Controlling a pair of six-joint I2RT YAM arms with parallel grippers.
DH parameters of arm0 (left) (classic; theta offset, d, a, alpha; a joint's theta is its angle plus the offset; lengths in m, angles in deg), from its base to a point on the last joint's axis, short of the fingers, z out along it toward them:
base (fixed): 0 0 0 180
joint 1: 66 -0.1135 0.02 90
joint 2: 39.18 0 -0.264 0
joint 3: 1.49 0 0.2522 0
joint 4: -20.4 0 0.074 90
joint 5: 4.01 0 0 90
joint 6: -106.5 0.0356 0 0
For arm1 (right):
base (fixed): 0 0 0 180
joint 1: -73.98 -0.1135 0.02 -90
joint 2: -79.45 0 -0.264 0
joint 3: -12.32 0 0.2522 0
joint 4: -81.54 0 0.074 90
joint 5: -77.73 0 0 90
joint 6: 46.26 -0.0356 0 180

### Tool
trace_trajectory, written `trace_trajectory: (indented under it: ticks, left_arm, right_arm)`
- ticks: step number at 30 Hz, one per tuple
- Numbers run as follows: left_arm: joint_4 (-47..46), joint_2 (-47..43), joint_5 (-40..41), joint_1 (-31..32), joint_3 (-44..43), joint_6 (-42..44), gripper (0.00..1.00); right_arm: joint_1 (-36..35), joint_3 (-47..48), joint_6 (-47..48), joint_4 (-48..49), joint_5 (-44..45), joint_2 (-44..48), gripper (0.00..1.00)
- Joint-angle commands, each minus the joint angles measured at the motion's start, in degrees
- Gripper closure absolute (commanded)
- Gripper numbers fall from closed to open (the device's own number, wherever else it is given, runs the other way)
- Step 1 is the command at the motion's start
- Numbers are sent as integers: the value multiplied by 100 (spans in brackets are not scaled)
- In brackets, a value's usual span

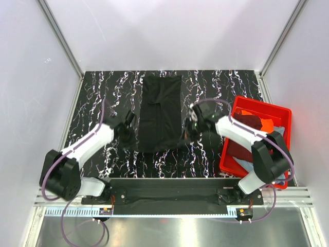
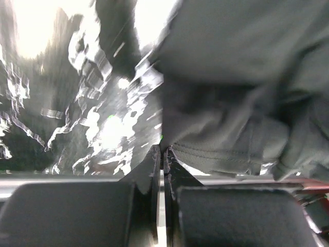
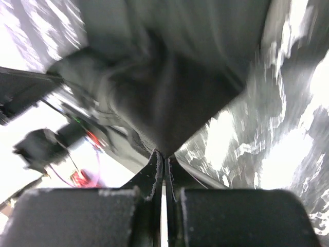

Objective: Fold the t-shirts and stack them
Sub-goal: Fold the tshirt

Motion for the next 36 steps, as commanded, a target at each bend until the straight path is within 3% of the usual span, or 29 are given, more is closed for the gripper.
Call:
trace_trajectory:
  ticks: [1, 8, 13, 21, 36]
  left_arm:
    - [270, 816, 649, -130, -1285, 654, 100]
    - [674, 2680, 702, -447, -3632, 1498, 100]
    - [867, 3553, 737, -658, -5028, 1797, 100]
    - [956, 4669, 404, -921, -6235, 2008, 100]
    - [490, 5470, 34, -1027, -7027, 2044, 100]
  right_arm:
    - [508, 1228, 617, -651, 26, -426, 100]
    - [966, 3520, 1375, -1558, -378, -2332, 100]
    - [1203, 4498, 1516, -1804, -545, -3230, 100]
    - [1519, 6211, 1595, -2313, -791, -4356, 100]
    - [1792, 7215, 1656, -2164, -1310, -5314, 100]
